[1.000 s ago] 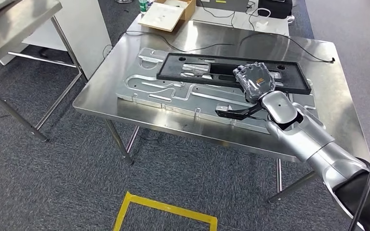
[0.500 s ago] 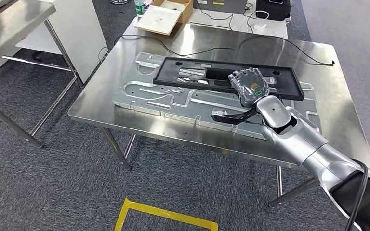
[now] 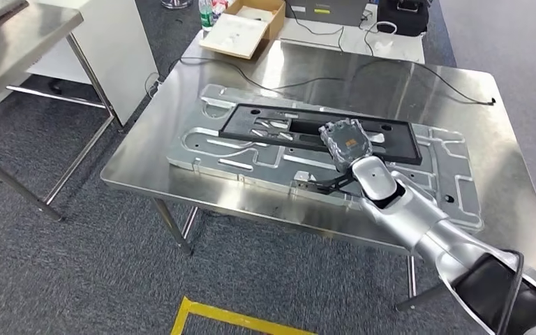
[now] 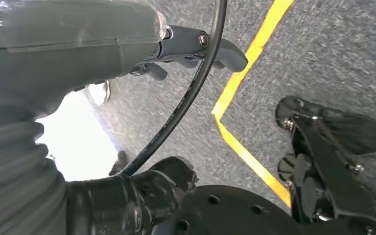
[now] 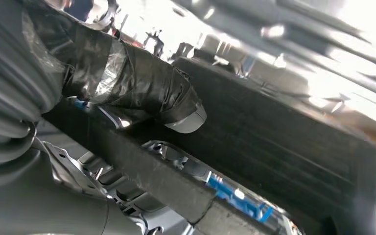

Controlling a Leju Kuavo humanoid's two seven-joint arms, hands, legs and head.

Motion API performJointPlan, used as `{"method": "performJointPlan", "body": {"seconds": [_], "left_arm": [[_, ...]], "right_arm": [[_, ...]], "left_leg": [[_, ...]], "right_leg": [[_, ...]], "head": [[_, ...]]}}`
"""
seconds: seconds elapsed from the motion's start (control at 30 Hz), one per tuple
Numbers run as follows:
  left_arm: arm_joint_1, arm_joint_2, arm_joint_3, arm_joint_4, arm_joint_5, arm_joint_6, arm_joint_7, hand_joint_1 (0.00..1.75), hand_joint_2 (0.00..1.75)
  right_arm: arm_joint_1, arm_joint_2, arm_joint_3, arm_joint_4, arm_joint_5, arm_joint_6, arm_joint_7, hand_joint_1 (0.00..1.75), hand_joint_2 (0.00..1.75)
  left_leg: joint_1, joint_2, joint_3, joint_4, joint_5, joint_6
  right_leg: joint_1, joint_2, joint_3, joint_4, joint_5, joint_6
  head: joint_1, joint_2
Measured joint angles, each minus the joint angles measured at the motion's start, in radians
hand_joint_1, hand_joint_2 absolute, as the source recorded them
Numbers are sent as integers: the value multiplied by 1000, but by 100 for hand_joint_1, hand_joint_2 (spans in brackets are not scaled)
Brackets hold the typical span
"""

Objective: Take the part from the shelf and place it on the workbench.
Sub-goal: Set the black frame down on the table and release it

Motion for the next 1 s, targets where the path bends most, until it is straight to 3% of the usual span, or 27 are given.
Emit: {"method": "performJointPlan", "body": {"seconds": [0.1,0.23,0.37,0.47,0.6,0.63,0.77,1.0], "left_arm": [[1,-7,0,-16,-1,-11,3,0,175],[0,-19,1,-45,2,-44,5,0,175],[1,-29,1,-59,1,-51,10,0,175],[2,-33,1,-63,1,-51,10,0,175],[2,-35,1,-67,0,-51,10,0,175],[2,-35,1,-67,-1,-51,10,0,175],[2,-38,2,-73,-1,-52,11,0,0],[2,-51,3,-93,-2,-67,7,0,0]], "right_arm": [[2,14,0,12,0,-1,1,175,175],[17,26,-7,17,0,2,0,175,175],[33,34,-9,17,0,3,-2,175,175],[36,37,-10,17,0,3,-2,175,175],[36,40,-13,17,0,3,-2,0,0],[36,40,-14,17,0,3,-2,0,0],[44,42,-16,9,2,10,0,0,0],[80,22,-55,-50,-62,21,-23,0,0]], "left_leg": [[-1,2,12,-6,0,-11],[0,2,31,-22,-5,3],[2,3,34,-27,-8,2],[3,3,34,-27,-7,-5],[3,4,34,-27,-7,-9],[3,4,34,-27,-7,-9],[2,4,35,-26,-7,-9],[-1,5,35,-24,-7,-8]], "right_leg": [[-3,1,16,-14,-5,-7],[0,3,27,-17,-12,-10],[3,2,27,-15,-14,-13],[4,2,27,-15,-14,-13],[4,2,28,-15,-13,-14],[4,2,29,-15,-13,-14],[3,2,30,-15,-13,-14],[1,2,31,-16,-13,-12]], "head": [[-1,0],[-1,0],[-1,0],[-1,0],[-1,0],[-1,0],[-1,0],[-1,0]]}}
